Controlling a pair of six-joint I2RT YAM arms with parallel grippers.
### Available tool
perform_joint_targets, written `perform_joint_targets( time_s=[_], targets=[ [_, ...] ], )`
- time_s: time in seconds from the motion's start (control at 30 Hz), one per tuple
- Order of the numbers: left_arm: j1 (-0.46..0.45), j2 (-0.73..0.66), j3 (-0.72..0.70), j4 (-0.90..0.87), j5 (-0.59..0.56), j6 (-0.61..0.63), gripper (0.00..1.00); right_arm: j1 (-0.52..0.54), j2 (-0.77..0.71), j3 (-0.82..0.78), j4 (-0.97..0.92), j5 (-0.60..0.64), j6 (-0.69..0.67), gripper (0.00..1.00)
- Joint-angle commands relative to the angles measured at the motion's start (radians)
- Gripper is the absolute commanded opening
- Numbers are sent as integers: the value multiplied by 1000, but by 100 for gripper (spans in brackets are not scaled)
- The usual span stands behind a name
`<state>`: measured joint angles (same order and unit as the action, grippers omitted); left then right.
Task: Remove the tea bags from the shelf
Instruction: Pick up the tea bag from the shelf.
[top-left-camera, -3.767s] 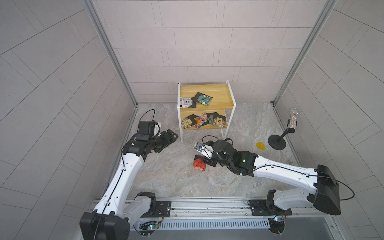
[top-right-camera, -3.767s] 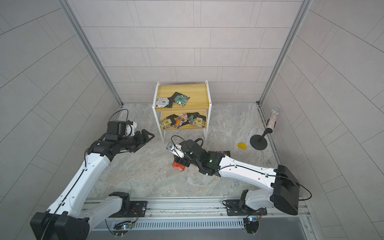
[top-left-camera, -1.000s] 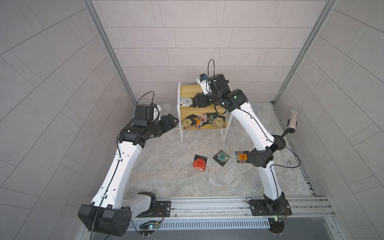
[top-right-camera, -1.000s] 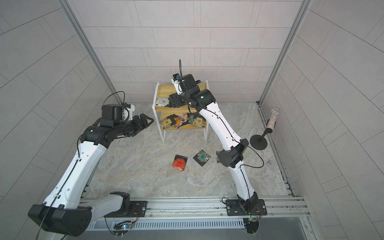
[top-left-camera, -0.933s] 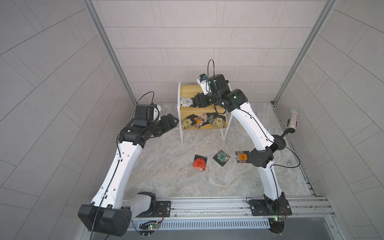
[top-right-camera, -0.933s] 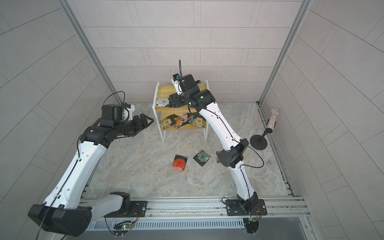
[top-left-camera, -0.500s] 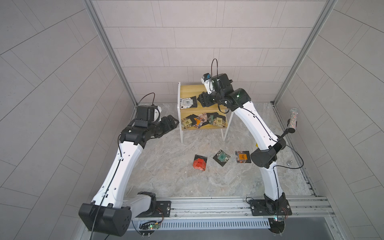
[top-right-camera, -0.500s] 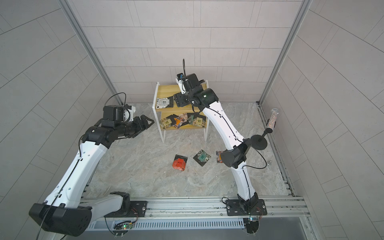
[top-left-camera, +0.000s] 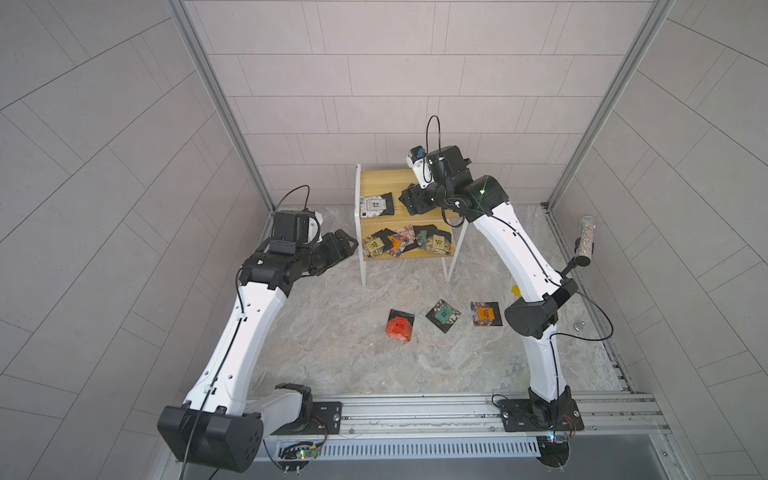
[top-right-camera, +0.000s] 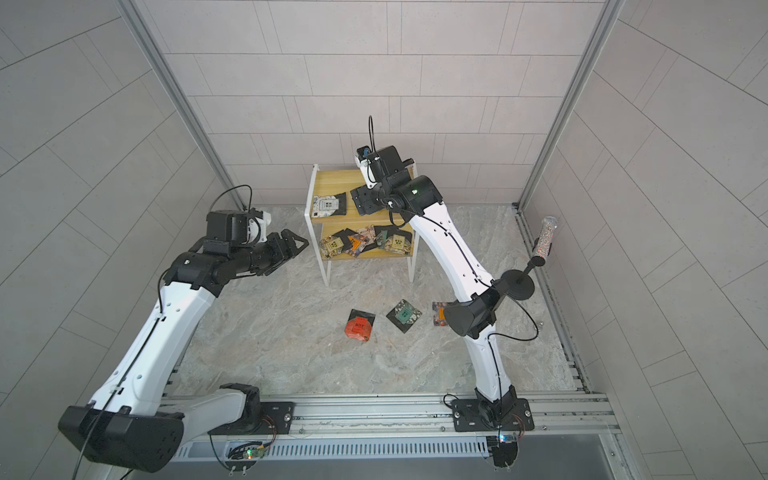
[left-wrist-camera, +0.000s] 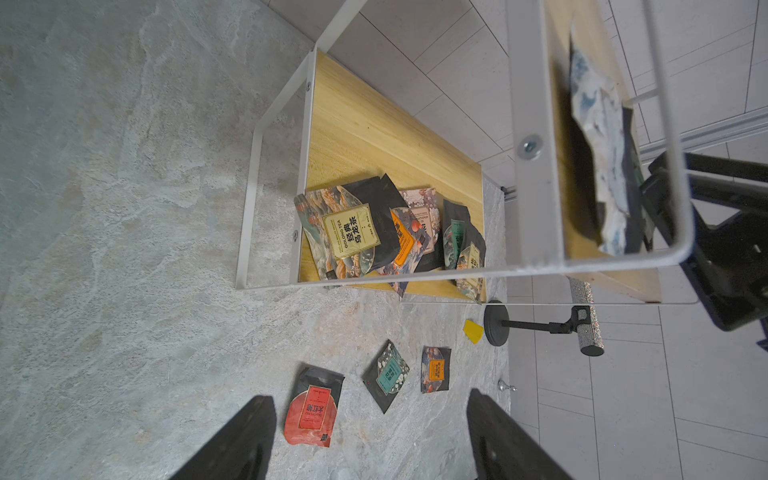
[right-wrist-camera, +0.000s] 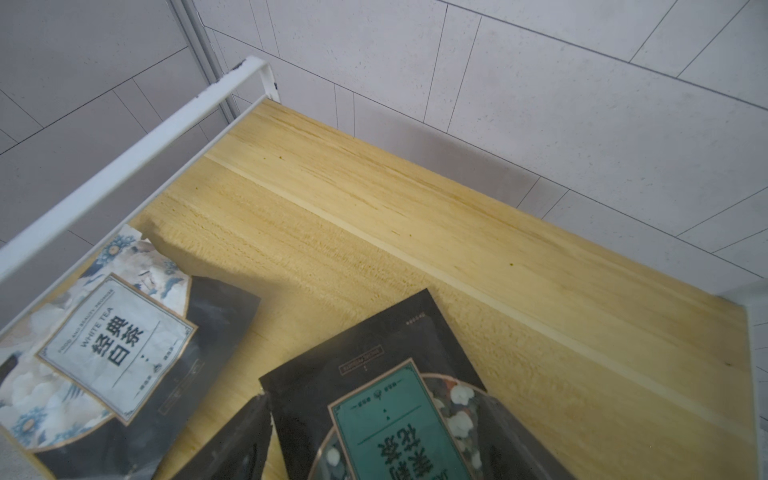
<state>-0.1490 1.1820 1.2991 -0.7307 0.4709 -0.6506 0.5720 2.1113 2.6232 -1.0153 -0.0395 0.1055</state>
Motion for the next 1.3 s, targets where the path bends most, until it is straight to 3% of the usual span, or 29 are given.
perform_joint_targets(
  time_s=[0.0, 0.53, 0.93, 1.27],
  targets=[
    [-2, -9, -12, 16, 3, 1, 80, -1, -50, 0, -21, 17, -18, 82],
    [-2, -11, -41, 33, 9, -13, 80, -4, -43, -67, -68, 23, -28, 83],
    [-3, -16, -54, 42, 8, -26, 80, -52, -42, -71, -108, -88, 36, 55],
    [-3, -16, -66, 52, 16, -39, 80, -46, -75, -57, -80, -62, 11, 42]
  ],
)
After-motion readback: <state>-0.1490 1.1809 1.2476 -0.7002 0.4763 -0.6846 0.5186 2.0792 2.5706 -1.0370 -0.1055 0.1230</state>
